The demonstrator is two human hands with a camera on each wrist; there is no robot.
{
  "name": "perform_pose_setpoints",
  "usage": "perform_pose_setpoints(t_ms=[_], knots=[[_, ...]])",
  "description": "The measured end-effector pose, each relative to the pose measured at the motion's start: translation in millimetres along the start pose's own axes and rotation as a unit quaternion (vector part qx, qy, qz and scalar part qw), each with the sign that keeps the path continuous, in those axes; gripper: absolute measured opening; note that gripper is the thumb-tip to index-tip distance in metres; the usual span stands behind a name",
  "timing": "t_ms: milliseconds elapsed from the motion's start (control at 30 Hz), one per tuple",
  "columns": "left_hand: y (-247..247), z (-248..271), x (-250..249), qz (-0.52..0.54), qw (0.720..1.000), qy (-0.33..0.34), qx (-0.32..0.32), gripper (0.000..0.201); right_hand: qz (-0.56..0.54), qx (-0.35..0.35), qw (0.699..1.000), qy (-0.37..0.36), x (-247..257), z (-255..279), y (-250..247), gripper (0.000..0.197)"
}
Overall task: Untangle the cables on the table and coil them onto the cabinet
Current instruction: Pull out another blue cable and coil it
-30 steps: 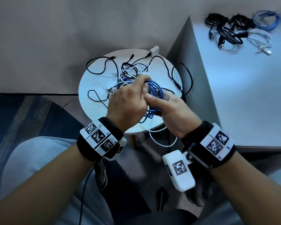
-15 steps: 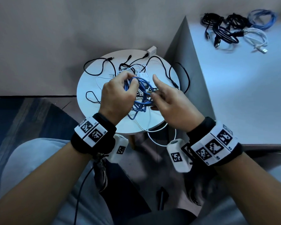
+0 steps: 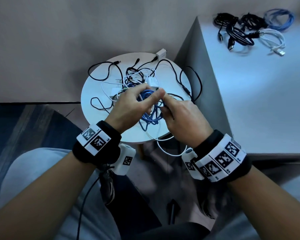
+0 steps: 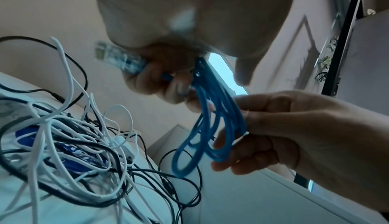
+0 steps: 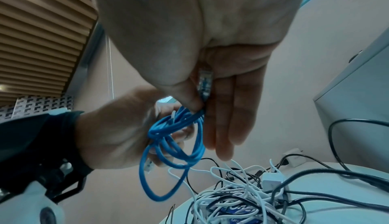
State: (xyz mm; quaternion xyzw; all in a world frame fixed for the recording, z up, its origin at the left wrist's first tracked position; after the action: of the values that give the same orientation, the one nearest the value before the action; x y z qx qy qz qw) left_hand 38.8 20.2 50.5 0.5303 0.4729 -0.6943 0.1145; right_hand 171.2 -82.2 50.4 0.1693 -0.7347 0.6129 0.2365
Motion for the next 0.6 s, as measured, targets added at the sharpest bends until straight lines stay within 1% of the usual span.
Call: perform_pose_setpoints(t_ms=[67, 167, 200, 267, 300, 333, 367, 400, 433, 500, 533, 567, 600], knots=[[2.1, 0.0, 0.5, -0.037, 0.997, -0.007, -0.066, 0.038, 0.002, 0.002, 1.000, -0.005, 2.9, 0.7, 2.3, 0.053], [3.0, -3.2, 3.5, -0.089, 0.984, -0.025, -0.151, 0.029, 0.032, -0.004, 0.999, -0.019, 6.7, -1.0, 5.5, 0.051], [2.5, -3.3, 3.4, -0.114, 0.978, -0.022, -0.173, 0.027, 0.038, -0.018, 0.999, -0.031, 7.6, -2.2, 5.4, 0.050], [2.6, -2.5, 3.5, -0.160, 0.965, 0.007, -0.207, 0.025, 0.034, -0.063, 0.995, -0.062, 7.9, -3.5, 4.4, 0.047], [2.6, -2.2, 3.1, -0.168, 0.962, 0.025, -0.215, 0.022, 0.023, -0.090, 0.993, -0.072, 7.3, -3.7, 4.3, 0.045], [2.2, -2.3, 2.9, -0.155, 0.963, 0.040, -0.215, 0.019, 0.004, -0.112, 0.991, -0.071, 5.4, -3.6, 4.6, 0.043], [1.5, -2.8, 2.1, -0.111, 0.971, 0.049, -0.208, 0.016, -0.029, -0.131, 0.989, -0.061, 2.0, -3.5, 5.7, 0.041], [-0.3, -3.6, 1.9, -0.039, 0.979, 0.047, -0.195, 0.012, -0.075, -0.146, 0.986, -0.038, -0.8, -3.2, 7.1, 0.039], [-2.7, -4.3, 1.7, 0.046, 0.981, 0.039, -0.182, 0.009, -0.126, -0.155, 0.980, -0.005, -4.7, -3.0, 10.0, 0.035], [-7.2, -3.1, 0.6, 0.191, 0.968, 0.010, -0.160, 0.006, -0.223, -0.134, 0.963, 0.076, -7.9, -2.7, 16.1, 0.030], [-7.7, -2.0, -0.2, 0.243, 0.959, -0.007, -0.145, 0.007, -0.281, -0.106, 0.946, 0.120, -7.0, -2.8, 19.2, 0.028], [-7.1, -0.9, -0.8, 0.289, 0.949, -0.024, -0.124, 0.007, -0.355, -0.074, 0.918, 0.162, -4.2, -3.0, 22.2, 0.025], [-6.1, 0.1, -1.1, 0.329, 0.938, -0.039, -0.101, 0.008, -0.446, -0.040, 0.872, 0.199, 0.3, -2.8, 24.2, 0.022]])
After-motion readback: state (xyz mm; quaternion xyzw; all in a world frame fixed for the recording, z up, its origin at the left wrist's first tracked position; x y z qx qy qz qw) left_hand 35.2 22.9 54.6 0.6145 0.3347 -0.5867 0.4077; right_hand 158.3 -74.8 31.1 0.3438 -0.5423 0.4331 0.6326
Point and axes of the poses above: each hand's wrist, its own z-axis away from the middle knuckle, its own y-axis out of the palm, x = y × z, the point moved 1 cm from there along -z, towards the middle knuckle, and after that the axes turned 4 degrees about -z, right-handed, at the moved point
